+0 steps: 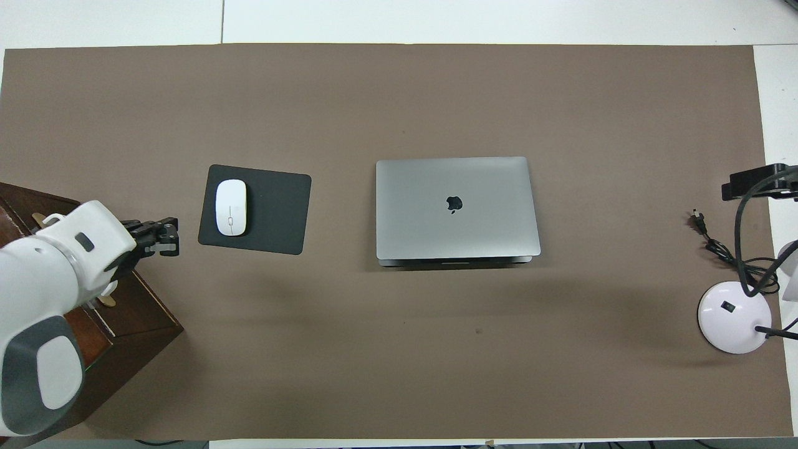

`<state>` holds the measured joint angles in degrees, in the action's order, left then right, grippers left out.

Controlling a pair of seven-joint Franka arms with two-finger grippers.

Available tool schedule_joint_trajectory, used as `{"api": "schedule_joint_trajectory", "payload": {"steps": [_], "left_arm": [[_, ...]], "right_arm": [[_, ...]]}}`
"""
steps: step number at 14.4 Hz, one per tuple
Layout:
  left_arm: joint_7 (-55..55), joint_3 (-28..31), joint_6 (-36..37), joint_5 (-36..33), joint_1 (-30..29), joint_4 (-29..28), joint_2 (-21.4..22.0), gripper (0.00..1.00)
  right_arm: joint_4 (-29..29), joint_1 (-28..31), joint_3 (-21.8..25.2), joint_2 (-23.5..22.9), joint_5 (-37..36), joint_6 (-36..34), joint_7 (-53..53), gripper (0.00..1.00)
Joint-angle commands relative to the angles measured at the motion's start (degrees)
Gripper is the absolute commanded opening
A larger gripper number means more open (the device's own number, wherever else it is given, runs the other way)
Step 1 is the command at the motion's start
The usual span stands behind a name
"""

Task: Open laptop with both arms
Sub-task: 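Move the left gripper and the right gripper toward the laptop's near edge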

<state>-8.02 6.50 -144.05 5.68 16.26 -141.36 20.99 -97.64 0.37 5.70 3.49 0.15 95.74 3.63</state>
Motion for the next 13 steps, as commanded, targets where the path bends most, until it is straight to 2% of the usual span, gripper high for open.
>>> {"api": "schedule_joint_trajectory", "payload": {"steps": [1, 4, 8, 10, 13], "left_arm": [[0.2, 0.4, -4.7, 0.6, 2.5, -5.7, 3.5, 0.0], [2.3, 0.4, -11.2, 0.6, 6.0, -9.2, 3.1, 0.0], [2.9, 0.4, -20.8, 0.6, 11.8, -13.0, 0.7, 0.0], [2.8, 0.4, -23.9, 0.6, 14.6, -13.5, -0.9, 0.0], [3.9, 0.4, -30.0, 0.6, 18.6, -15.4, -3.2, 0.0]], "right_arm": [[-2.1, 0.5, -0.2, 1.3, -0.6, 1.9, 1.5, 1.0], [-4.0, 0.4, -0.2, 1.2, -0.6, 6.0, 1.1, 1.0], [-8.9, -0.3, -0.2, 0.9, 1.0, 16.4, -2.2, 1.0], [-12.1, -0.6, -0.8, 1.1, 3.2, 20.3, -5.6, 1.0], [-13.8, -3.4, -1.0, 1.0, 9.7, 23.7, -11.0, 1.0]]}}
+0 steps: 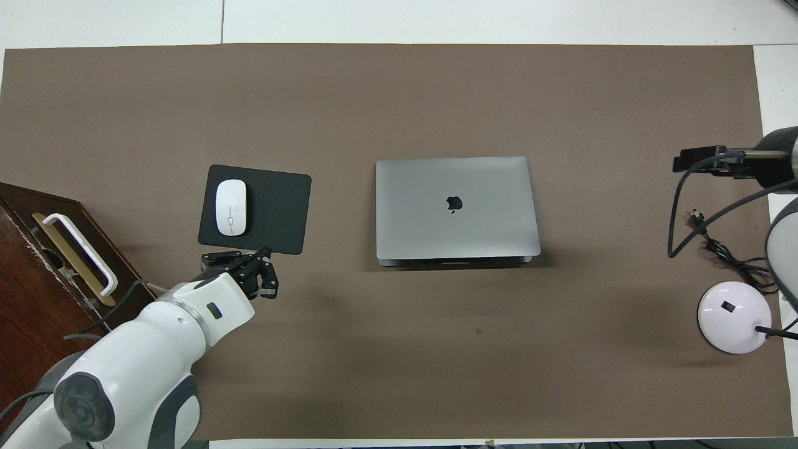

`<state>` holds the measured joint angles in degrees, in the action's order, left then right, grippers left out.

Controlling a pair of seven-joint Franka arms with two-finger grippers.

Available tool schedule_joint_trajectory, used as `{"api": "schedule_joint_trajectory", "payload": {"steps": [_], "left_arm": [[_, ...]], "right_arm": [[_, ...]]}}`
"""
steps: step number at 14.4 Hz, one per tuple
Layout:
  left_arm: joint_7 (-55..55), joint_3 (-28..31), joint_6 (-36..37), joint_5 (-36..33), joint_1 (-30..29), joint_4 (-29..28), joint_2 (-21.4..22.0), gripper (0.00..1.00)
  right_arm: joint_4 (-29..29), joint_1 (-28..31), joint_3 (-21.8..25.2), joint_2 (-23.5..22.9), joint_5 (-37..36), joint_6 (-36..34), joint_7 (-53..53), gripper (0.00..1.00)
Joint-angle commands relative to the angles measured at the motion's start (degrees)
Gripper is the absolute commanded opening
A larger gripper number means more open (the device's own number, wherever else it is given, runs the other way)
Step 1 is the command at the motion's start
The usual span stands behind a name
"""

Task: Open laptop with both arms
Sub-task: 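Move the left gripper and the right gripper toward the laptop's near edge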

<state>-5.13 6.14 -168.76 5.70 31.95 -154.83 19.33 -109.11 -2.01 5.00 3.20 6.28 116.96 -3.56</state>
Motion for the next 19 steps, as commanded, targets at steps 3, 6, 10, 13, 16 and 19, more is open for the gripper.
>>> {"api": "schedule_joint_trajectory", "payload": {"steps": [3, 6, 10, 13, 16, 19], "left_arm": [[5.7, 0.7, -10.0, 0.5, 6.9, -3.2, -3.5, 0.0], [8.1, 0.7, -11.7, 0.6, 9.1, -3.5, -4.6, 0.0], [11.8, 0.6, -21.5, 0.6, 13.7, -3.6, -11.5, 0.0], [13.9, 0.6, -25.0, 0.8, 16.5, -3.6, -14.1, 0.0], [13.9, 0.7, -26.0, 3.0, 18.5, -3.6, -15.2, 0.0], [13.9, 0.9, -31.9, 11.7, 25.0, -3.3, -20.3, 0.0]], "right_arm": [[-4.3, -4.9, -0.3, 0.8, 11.2, 9.2, -10.3, 1.0], [-7.1, -9.5, -0.3, 0.7, 17.0, 16.9, -18.0, 1.0], [-13.4, -14.8, -0.3, 1.8, 26.7, 27.1, -23.6, 1.0], [-17.1, -20.5, -0.3, 1.9, 31.8, 35.6, -25.6, 1.0], [-22.4, -27.6, -0.3, 1.4, 33.9, 48.9, -28.0, 1.0], [-24.8, -33.3, -0.3, 1.1, 41.5, 55.7, -27.8, 1.0]]}}
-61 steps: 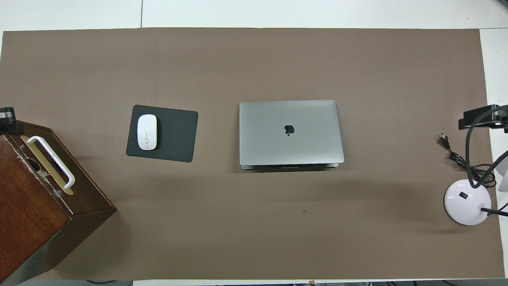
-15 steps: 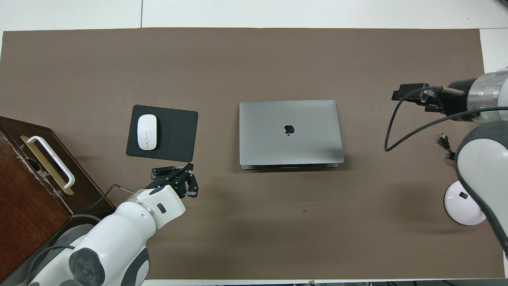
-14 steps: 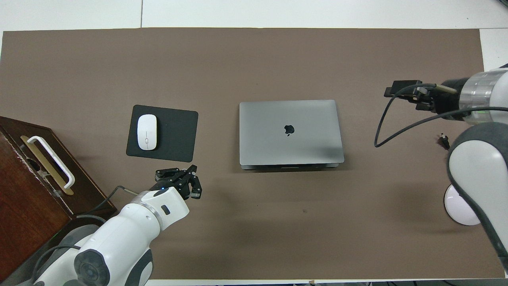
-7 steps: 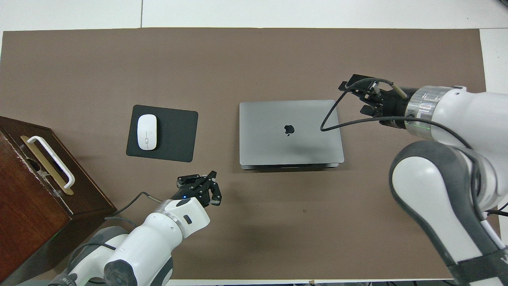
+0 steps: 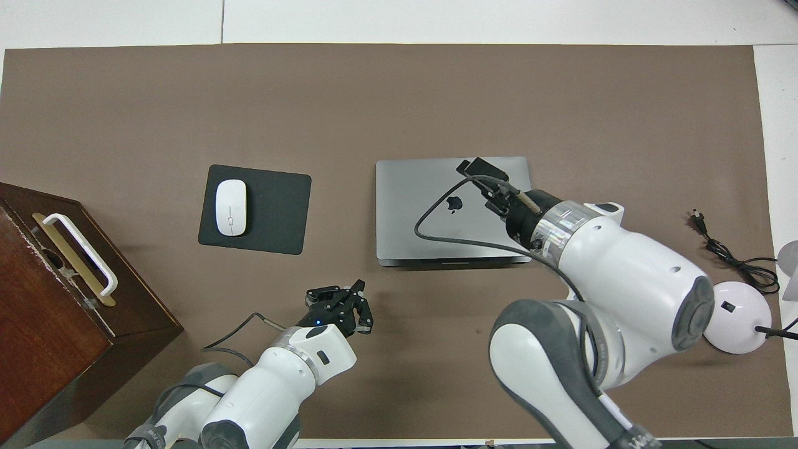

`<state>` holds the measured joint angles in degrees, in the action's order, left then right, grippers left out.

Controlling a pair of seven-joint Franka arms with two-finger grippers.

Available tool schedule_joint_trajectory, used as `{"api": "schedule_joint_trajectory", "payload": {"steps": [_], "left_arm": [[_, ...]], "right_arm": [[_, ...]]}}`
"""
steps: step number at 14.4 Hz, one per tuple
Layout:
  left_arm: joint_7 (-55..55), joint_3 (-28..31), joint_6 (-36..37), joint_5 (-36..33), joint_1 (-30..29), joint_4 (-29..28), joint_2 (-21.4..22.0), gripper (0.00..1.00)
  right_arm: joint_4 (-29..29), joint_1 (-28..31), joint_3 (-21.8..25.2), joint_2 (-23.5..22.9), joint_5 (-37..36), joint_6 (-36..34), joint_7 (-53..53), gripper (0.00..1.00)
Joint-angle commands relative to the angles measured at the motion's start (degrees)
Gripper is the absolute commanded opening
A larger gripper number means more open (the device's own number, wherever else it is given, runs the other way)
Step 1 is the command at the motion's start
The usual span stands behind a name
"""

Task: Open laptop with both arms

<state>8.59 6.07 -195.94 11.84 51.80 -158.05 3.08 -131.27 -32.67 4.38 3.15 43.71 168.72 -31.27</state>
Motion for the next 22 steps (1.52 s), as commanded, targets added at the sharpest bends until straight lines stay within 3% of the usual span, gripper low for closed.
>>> {"api": "schedule_joint_trajectory", "payload": {"steps": [1, 7, 10, 16, 22], "left_arm": [[0.2, 1.0, -4.6, 9.0, 8.0, 0.3, -4.7, 0.0], [-0.3, 1.0, -4.6, 10.0, 8.8, 3.9, -7.5, 0.0], [-1.7, 1.1, -4.6, 9.9, 8.8, 7.3, -10.9, 0.0], [-8.9, 1.5, -4.7, 9.9, 7.6, 7.9, -11.5, 0.0], [-11.5, 1.6, -4.8, 9.9, 5.5, 10.8, -13.7, 0.0]], "right_arm": [[-3.5, -4.1, 0.4, 1.1, 6.3, 6.3, 0.0, 1.0], [-8.1, -7.8, 0.3, 2.6, 12.8, 12.6, 1.0, 1.0], [-8.2, -9.3, 0.2, 2.3, 17.1, 14.1, 1.3, 1.0], [-7.9, -15.1, 0.2, -0.2, 29.3, 19.4, 3.1, 1.0], [-7.7, -15.3, 0.2, -0.2, 40.0, 21.2, 3.5, 1.0]]}}
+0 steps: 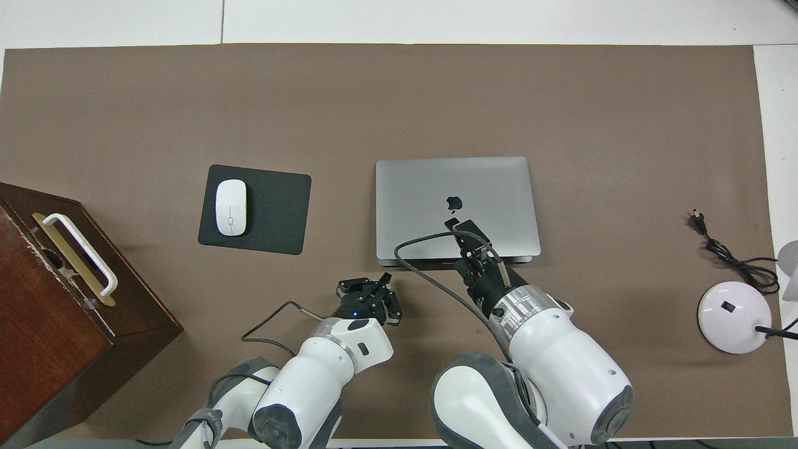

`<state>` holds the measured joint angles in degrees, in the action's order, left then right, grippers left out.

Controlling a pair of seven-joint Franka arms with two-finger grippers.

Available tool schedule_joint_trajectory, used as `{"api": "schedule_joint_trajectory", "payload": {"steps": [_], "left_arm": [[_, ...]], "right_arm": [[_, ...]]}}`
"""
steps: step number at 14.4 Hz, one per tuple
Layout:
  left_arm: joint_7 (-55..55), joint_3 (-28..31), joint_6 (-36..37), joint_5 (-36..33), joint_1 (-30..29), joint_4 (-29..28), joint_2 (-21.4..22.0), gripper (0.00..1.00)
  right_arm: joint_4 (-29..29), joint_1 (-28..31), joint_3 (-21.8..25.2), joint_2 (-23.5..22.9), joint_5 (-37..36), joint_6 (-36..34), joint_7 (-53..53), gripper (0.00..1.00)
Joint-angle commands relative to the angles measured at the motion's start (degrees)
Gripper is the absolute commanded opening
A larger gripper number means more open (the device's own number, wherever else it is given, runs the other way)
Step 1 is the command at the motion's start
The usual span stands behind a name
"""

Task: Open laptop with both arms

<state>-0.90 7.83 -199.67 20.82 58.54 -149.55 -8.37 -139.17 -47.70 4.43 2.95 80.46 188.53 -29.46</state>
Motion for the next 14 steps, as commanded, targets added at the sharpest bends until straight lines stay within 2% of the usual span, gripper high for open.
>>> {"api": "schedule_joint_trajectory", "payload": {"steps": [1, 8, 14], "left_arm": [[-2.1, -0.2, -1.1, 0.9, -1.2, 2.5, -2.4, 0.0], [-2.5, -0.2, -1.1, 0.9, -2.2, 5.1, -4.4, 0.0], [-2.5, -0.2, -1.1, 0.9, -2.6, 6.2, -6.5, 0.0]], "right_arm": [[0.2, -0.2, 0.1, 0.0, 4.6, 1.4, 1.7, 1.0], [0.1, -0.2, 0.1, -1.5, 12.2, 2.1, 7.4, 1.0], [0.3, -0.2, 0.1, -3.7, 12.8, 1.5, 8.0, 1.0]]}}
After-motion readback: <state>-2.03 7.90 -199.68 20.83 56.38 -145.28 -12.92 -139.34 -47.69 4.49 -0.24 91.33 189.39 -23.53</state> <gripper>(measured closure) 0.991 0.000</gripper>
